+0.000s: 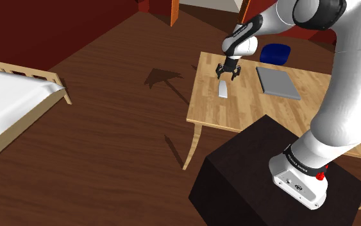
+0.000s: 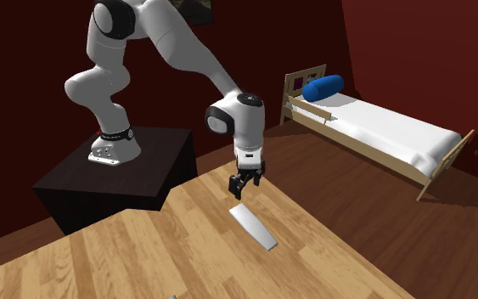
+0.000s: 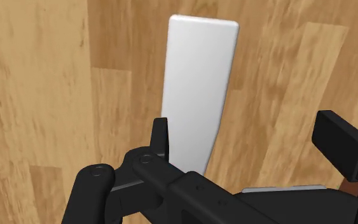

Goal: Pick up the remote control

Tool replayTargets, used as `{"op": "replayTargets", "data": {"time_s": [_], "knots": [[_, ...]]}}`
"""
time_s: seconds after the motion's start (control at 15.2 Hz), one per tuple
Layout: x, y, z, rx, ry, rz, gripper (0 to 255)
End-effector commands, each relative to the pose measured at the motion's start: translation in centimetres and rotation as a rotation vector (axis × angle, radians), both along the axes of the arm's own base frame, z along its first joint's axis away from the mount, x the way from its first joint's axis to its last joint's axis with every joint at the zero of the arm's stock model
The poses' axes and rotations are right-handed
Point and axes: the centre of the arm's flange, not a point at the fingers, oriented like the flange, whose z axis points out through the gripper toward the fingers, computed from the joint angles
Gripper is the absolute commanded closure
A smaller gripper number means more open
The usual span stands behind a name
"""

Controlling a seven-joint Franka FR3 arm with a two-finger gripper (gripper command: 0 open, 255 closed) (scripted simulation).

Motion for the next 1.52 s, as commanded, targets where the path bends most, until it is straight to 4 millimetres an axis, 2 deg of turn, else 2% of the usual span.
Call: {"op": "replayTargets", "data": {"time_s": [0.0, 0.33, 0.4, 0.86, 0.99, 1.06, 1.45], "knots": [[1.1, -1.4, -1.8, 0.003, 0.004, -0.039, 0], [2.9, -5.4, -7.0, 0.011, 0.012, -0.135, 0], [3.0, -5.7, -7.5, 0.012, 0.013, -0.144, 0], [3.0, -5.7, -11.1, 0.012, 0.013, -0.144, 0], [3.0, -5.7, -11.5, 0.012, 0.013, -0.144, 0], [3.0, -5.8, -11.4, 0.012, 0.013, -0.144, 255], [3.0, -5.7, -11.5, 0.012, 0.013, -0.144, 255]]}}
